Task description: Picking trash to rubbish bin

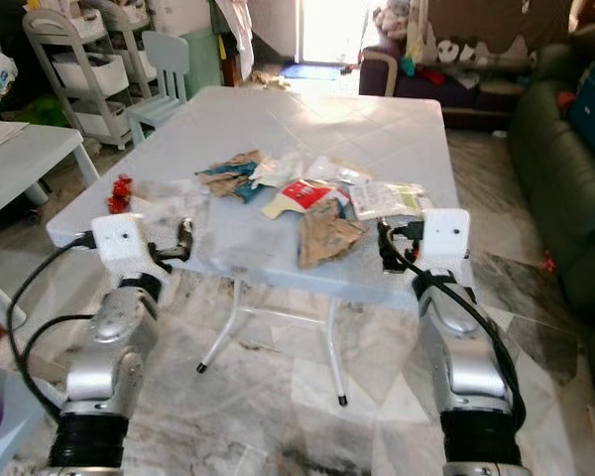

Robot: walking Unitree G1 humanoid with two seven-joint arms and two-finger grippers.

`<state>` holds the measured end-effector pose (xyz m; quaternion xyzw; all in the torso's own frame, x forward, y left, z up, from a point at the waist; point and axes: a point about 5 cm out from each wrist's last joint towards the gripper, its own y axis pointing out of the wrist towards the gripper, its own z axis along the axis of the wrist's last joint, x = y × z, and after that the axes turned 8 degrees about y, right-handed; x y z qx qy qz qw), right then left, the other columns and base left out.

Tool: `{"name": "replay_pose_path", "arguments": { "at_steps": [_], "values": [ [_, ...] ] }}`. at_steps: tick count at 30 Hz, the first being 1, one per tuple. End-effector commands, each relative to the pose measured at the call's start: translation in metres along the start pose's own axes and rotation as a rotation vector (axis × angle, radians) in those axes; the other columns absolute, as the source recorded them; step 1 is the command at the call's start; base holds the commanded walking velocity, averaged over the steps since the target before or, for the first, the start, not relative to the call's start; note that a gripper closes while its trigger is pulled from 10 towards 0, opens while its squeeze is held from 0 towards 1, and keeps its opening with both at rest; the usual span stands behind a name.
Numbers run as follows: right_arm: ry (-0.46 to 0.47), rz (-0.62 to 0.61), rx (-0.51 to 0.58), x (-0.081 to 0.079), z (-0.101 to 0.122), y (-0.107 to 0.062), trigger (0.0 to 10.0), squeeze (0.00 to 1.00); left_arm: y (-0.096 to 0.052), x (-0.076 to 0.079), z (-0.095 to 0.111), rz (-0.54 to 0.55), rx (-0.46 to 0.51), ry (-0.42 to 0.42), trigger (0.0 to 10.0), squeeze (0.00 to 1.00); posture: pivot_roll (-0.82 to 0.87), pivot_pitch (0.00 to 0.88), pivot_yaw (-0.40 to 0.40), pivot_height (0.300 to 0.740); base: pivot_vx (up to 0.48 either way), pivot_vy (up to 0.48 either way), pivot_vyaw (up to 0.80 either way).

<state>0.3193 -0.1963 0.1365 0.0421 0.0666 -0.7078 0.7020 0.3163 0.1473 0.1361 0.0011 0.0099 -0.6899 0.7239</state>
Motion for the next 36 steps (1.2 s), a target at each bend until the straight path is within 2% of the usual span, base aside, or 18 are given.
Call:
{"name": "replay_pose_path", "arguments": {
  "at_steps": [1, 12, 14, 19, 27, 31, 36],
  "values": [
    [0.000, 0.015, 0.006, -0.004, 0.003, 0.002, 10.0, 0.00, 0.000, -0.006, 0.003, 0.020, 0.019, -0.004, 10.0, 0.00, -0.03, 0.000, -0.031, 0.740, 0.000, 0.000, 0.00],
    [0.028, 0.046, -0.003, -0.008, 0.003, 0.002, 10.0, 0.00, 0.002, -0.009, 0.005, 0.030, 0.025, -0.006, 10.0, 0.00, -0.03, 0.000, -0.029, 0.740, 0.000, 0.000, 0.00],
    [0.056, 0.078, -0.023, -0.012, 0.001, 0.002, 10.0, 0.00, 0.002, -0.011, 0.004, 0.038, 0.019, -0.002, 10.0, 0.00, -0.03, 0.000, -0.029, 0.740, 0.000, 0.000, 0.00],
    [0.200, 0.142, -0.094, -0.024, -0.007, 0.001, 10.0, 0.00, 0.002, -0.013, 0.002, 0.053, 0.007, 0.008, 10.0, 0.00, -0.03, 0.000, -0.028, 0.740, 0.000, 0.000, 0.00],
    [0.254, 0.209, -0.160, -0.035, -0.015, 0.001, 10.0, 0.00, -0.001, -0.016, -0.001, 0.057, -0.009, 0.021, 10.0, 0.00, -0.01, 0.000, -0.030, 0.740, 0.000, 0.000, 0.00],
    [0.298, 0.197, -0.179, -0.038, -0.020, 0.002, 10.0, 0.00, -0.003, -0.019, -0.002, 0.064, -0.017, 0.028, 10.0, 0.00, 0.00, 0.000, -0.028, 0.740, 0.000, 0.000, 0.00],
    [0.235, 0.172, -0.194, -0.043, -0.027, 0.004, 10.0, 0.00, -0.008, -0.021, -0.005, 0.059, -0.029, 0.042, 10.0, 0.00, 0.03, 0.000, -0.027, 0.740, 0.000, 0.000, 0.00]
  ]
}}
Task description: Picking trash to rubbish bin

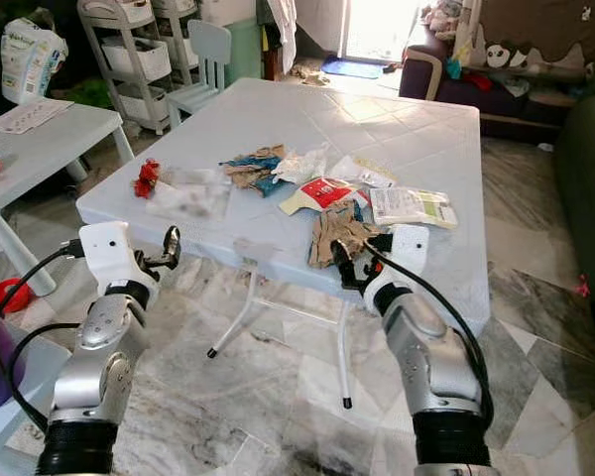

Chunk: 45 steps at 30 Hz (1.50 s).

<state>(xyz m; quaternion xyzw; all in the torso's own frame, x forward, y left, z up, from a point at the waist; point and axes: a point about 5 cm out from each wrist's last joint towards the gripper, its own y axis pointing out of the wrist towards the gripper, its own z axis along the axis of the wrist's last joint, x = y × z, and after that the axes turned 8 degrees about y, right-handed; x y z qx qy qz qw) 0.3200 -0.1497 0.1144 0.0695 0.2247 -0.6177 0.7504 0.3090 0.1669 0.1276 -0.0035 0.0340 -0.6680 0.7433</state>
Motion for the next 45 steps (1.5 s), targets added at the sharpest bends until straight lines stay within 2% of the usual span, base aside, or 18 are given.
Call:
{"name": "replay_pose_path", "arguments": {
  "at_steps": [1, 3, 11, 14, 18, 22, 29, 33, 34, 38, 45],
  "values": [
    [-0.032, -0.029, 0.014, 0.001, 0.002, 0.004, 10.0, 0.00, -0.003, -0.002, 0.003, 0.000, 0.009, 0.016, 10.0, 0.00, 0.03, 0.000, -0.026, 0.740, 0.000, 0.000, 0.00],
    [-0.029, -0.039, 0.018, 0.001, 0.002, 0.006, 10.0, 0.00, -0.004, -0.003, 0.003, -0.001, 0.007, 0.017, 10.0, 0.00, 0.04, 0.000, -0.026, 0.740, 0.000, 0.000, 0.00],
    [-0.027, -0.070, 0.036, -0.002, -0.008, 0.017, 10.0, 0.00, -0.037, 0.012, -0.016, -0.214, -0.054, 0.022, 10.0, 0.00, 0.08, 0.000, -0.022, 0.740, 0.000, 0.000, 0.00],
    [-0.022, -0.079, 0.023, -0.002, -0.014, 0.023, 10.0, 0.00, -0.050, 0.009, -0.024, -0.230, -0.090, 0.031, 10.0, 0.00, 0.08, 0.005, -0.017, 0.740, 0.000, 0.000, 0.00],
    [-0.017, -0.081, 0.019, -0.003, -0.016, 0.028, 10.0, 0.00, -0.053, 0.010, -0.024, -0.237, -0.094, 0.029, 10.0, 0.00, 0.09, 0.009, -0.013, 0.740, 0.000, 0.000, 0.00],
    [0.002, -0.087, 0.017, -0.005, -0.016, 0.034, 10.0, 0.00, -0.048, 0.014, -0.018, -0.264, -0.075, 0.047, 10.0, 0.00, 0.09, 0.009, -0.008, 0.740, 0.000, 0.000, 0.00],
    [0.023, -0.110, 0.021, -0.009, -0.019, 0.043, 10.0, 0.00, -0.044, 0.009, -0.012, -0.260, -0.061, 0.058, 10.0, 0.00, 0.12, 0.004, -0.003, 0.740, 0.000, 0.000, 0.00],
    [0.088, -0.130, -0.012, -0.011, -0.029, 0.048, 10.0, 0.00, -0.044, 0.008, -0.011, -0.257, -0.062, 0.063, 10.0, 0.00, 0.14, 0.000, -0.001, 0.740, 0.000, 0.000, 0.00],
    [0.100, -0.127, -0.023, -0.014, -0.033, 0.050, 0.0, 0.00, -0.044, 0.008, -0.010, -0.257, -0.060, 0.066, 10.0, 0.00, 0.15, 0.000, 0.001, 0.740, 0.000, 0.000, 0.00],
    [0.133, -0.125, -0.024, -0.019, -0.034, 0.054, 0.0, 0.00, -0.043, 0.007, -0.009, -0.256, -0.059, 0.073, 10.0, 0.00, 0.15, 0.000, 0.006, 0.740, 0.000, 0.000, 0.00],
    [0.162, -0.140, -0.014, -0.017, -0.034, 0.055, 0.0, 0.00, -0.040, 0.007, -0.007, -0.259, -0.055, 0.080, 10.0, 0.00, 0.16, 0.000, 0.013, 0.740, 0.000, 0.000, 0.00]
  ]
}}
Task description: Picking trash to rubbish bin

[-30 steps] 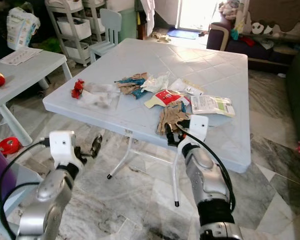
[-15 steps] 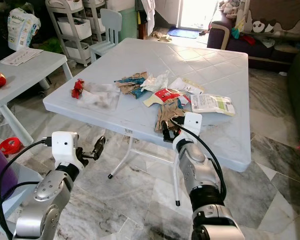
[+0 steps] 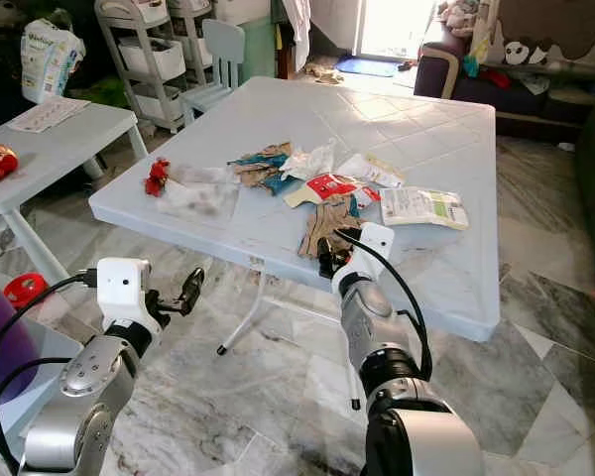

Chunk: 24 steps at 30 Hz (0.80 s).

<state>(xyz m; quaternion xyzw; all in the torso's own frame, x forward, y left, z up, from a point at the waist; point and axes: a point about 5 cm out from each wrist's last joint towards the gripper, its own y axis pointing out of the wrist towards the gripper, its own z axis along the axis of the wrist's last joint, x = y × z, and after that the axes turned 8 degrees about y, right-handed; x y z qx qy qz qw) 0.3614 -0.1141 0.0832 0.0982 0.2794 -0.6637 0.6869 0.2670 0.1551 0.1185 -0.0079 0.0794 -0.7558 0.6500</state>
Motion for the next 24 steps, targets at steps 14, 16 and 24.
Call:
{"name": "replay_pose_path", "arguments": {
  "at_steps": [14, 16, 24],
  "values": [
    [0.025, -0.052, -0.003, 0.012, -0.004, 0.000, 0.0, 0.00, 0.008, -0.002, 0.007, -0.003, 0.015, 0.024, 10.0, 0.00, 0.16, 0.000, 0.013, 0.740, 0.000, 0.000, 0.00],
    [0.023, -0.057, 0.002, 0.013, -0.003, 0.000, 0.0, 0.00, 0.008, -0.001, 0.006, -0.001, 0.015, 0.024, 10.0, 0.00, 0.15, 0.000, 0.014, 0.740, 0.000, 0.000, 0.00],
    [0.011, -0.072, 0.042, 0.016, 0.005, 0.000, 0.0, 0.00, 0.012, 0.000, 0.011, 0.018, 0.048, 0.020, 10.0, 0.00, 0.13, 0.000, 0.020, 0.740, 0.000, 0.000, 0.00]
  ]
}}
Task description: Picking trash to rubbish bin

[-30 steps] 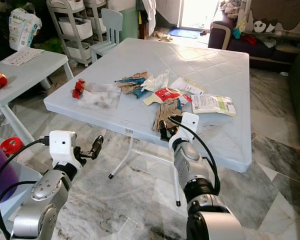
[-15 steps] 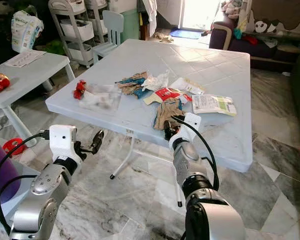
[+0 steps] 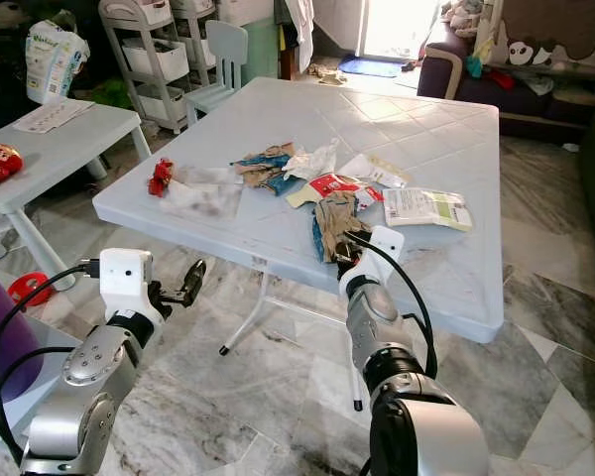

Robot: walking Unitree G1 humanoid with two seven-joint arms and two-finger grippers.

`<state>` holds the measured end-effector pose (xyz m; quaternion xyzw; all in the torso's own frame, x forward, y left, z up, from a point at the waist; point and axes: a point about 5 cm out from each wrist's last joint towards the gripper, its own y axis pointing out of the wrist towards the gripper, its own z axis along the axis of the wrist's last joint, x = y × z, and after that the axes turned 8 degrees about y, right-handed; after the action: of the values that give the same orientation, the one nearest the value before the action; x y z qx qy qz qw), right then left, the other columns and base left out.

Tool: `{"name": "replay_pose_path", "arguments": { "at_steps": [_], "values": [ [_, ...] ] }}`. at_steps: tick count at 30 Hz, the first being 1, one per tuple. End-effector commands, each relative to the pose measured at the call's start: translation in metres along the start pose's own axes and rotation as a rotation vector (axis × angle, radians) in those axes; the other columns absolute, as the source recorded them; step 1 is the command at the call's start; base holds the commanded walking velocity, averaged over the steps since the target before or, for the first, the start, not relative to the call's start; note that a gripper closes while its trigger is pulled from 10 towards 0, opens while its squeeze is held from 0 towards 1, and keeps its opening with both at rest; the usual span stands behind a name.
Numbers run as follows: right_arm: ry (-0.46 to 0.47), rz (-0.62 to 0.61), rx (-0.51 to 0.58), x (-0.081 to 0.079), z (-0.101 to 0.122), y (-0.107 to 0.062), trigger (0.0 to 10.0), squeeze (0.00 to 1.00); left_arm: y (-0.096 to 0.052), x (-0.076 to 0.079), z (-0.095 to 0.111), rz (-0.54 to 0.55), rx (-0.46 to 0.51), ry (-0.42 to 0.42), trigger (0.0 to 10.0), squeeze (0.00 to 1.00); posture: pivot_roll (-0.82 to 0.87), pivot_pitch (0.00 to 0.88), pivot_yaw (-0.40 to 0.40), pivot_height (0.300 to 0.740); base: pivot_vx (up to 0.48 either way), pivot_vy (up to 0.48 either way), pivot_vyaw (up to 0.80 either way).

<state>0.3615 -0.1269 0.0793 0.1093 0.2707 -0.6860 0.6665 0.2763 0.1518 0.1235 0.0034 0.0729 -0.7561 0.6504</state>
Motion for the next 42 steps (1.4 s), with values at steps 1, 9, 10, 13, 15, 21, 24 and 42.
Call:
{"name": "replay_pose_path", "arguments": {
  "at_steps": [1, 9, 10, 13, 15, 21, 24, 42],
  "values": [
    [-0.002, -0.024, 0.002, 0.004, 0.003, 0.001, 0.0, 0.00, 0.004, -0.002, 0.006, 0.024, 0.032, 0.010, 10.0, 0.00, 0.13, 0.000, 0.021, 0.740, 0.000, 0.000, 0.00],
    [-0.096, 0.005, 0.054, 0.012, 0.012, -0.002, 0.0, 0.00, 0.012, -0.002, 0.017, 0.053, 0.087, -0.004, 10.0, 0.00, 0.10, 0.000, 0.022, 0.740, 0.000, 0.000, 0.00],
    [-0.114, 0.017, 0.062, 0.012, 0.012, -0.002, 0.0, 0.00, 0.013, -0.002, 0.019, 0.051, 0.096, -0.011, 10.0, 0.00, 0.10, 0.000, 0.021, 0.740, 0.000, 0.000, 0.00],
    [-0.162, 0.059, 0.095, 0.010, 0.015, -0.005, 0.0, 0.00, 0.014, -0.003, 0.024, 0.059, 0.122, -0.013, 10.0, 0.00, 0.09, 0.000, 0.021, 0.740, 0.000, 0.000, 0.00],
    [-0.195, 0.093, 0.133, 0.008, 0.019, -0.008, 0.0, 0.00, 0.016, -0.004, 0.026, 0.065, 0.135, -0.016, 10.0, 0.00, 0.08, 0.000, 0.020, 0.740, 0.000, 0.000, 0.00],
    [-0.245, 0.161, 0.234, 0.000, 0.033, -0.022, 0.0, 0.00, 0.019, -0.003, 0.029, 0.046, 0.154, -0.032, 10.0, 0.00, 0.06, 0.000, 0.018, 0.740, 0.000, 0.000, 0.00],
    [-0.274, 0.203, 0.289, -0.009, 0.044, -0.034, 0.0, 0.00, 0.021, 0.001, 0.030, 0.033, 0.163, -0.039, 10.0, 0.00, 0.05, 0.000, 0.015, 0.740, 0.000, 0.000, 0.00],
    [-0.306, 0.210, 0.296, -0.018, 0.063, -0.047, 0.0, 0.00, 0.027, -0.005, 0.031, 0.081, 0.176, -0.024, 10.0, 0.00, 0.04, 0.000, 0.003, 0.740, 0.125, 0.000, 0.00]
  ]
}}
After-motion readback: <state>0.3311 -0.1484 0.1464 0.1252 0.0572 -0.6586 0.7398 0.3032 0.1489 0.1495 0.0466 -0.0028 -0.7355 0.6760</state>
